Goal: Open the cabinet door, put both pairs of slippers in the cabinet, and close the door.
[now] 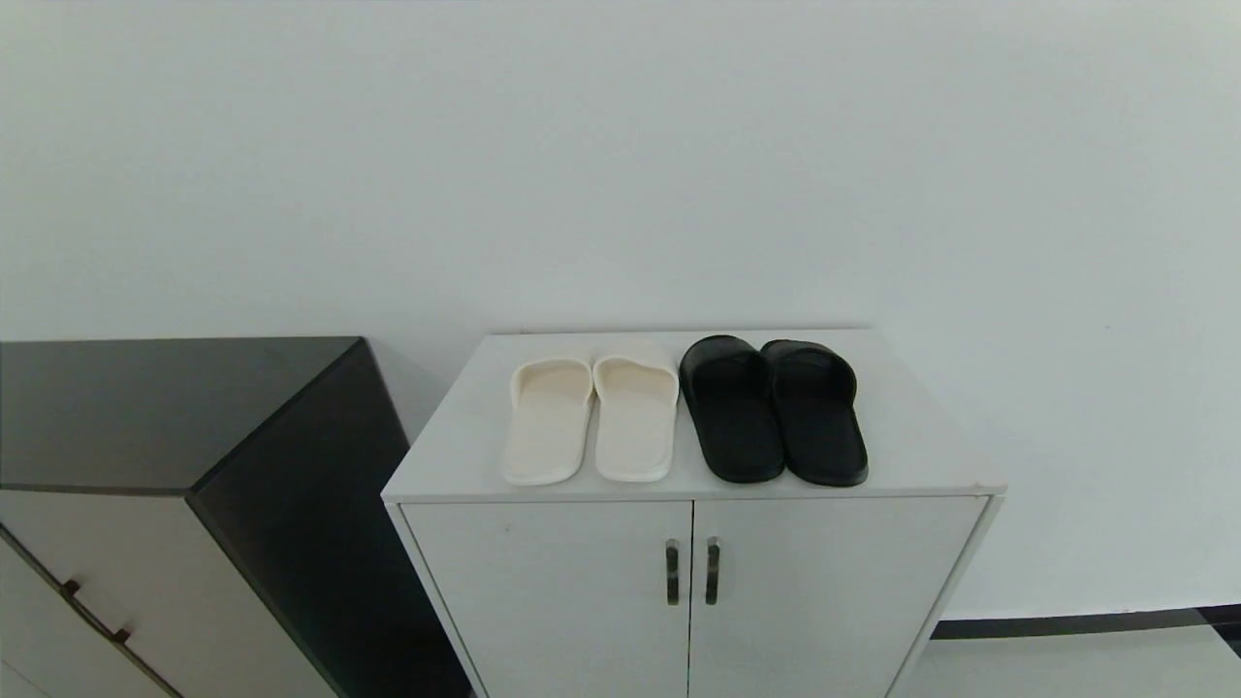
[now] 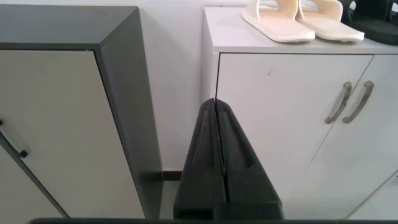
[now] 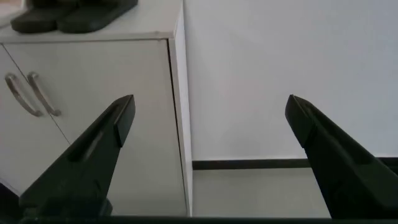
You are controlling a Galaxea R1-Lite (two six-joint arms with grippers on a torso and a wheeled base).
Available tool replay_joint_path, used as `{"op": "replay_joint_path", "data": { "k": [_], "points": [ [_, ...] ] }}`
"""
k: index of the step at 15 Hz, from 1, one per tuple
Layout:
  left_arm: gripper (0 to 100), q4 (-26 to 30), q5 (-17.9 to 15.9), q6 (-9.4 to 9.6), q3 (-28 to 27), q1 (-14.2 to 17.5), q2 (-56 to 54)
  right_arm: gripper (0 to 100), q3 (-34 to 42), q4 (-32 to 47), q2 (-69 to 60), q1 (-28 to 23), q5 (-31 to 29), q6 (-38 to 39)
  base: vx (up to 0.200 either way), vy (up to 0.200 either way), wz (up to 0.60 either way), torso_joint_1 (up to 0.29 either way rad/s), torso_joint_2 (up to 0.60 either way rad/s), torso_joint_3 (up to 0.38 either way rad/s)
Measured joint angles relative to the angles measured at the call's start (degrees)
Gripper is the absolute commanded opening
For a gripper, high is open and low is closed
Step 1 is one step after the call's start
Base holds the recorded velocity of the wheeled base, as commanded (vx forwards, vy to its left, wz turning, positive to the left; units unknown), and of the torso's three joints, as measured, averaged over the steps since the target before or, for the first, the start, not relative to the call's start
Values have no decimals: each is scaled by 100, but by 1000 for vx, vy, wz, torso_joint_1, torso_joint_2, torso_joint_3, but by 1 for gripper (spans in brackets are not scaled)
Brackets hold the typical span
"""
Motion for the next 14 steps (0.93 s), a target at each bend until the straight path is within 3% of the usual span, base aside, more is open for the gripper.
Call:
{"op": "replay_joint_path", "data": {
  "k": [3,6,8,11,14],
  "points": [
    [0,0,-28,16,0,0,0,100,-1014,66,388,45,89,506,0,0,0,0,0,0],
    [0,0,-38,54,0,0,0,100,-2426,364,1480,111,895,450,0,0,0,0,0,0],
    [0,0,-38,54,0,0,0,100,-2599,310,2420,179,1362,390,0,0,0,0,0,0],
    [0,0,-30,133,0,-2,0,100,-2581,-645,3897,811,1559,527,0,0,0,0,0,0],
    [0,2,-33,208,0,5,0,100,-2616,-1958,5350,1872,772,965,0,0,0,0,0,0]
  ]
}}
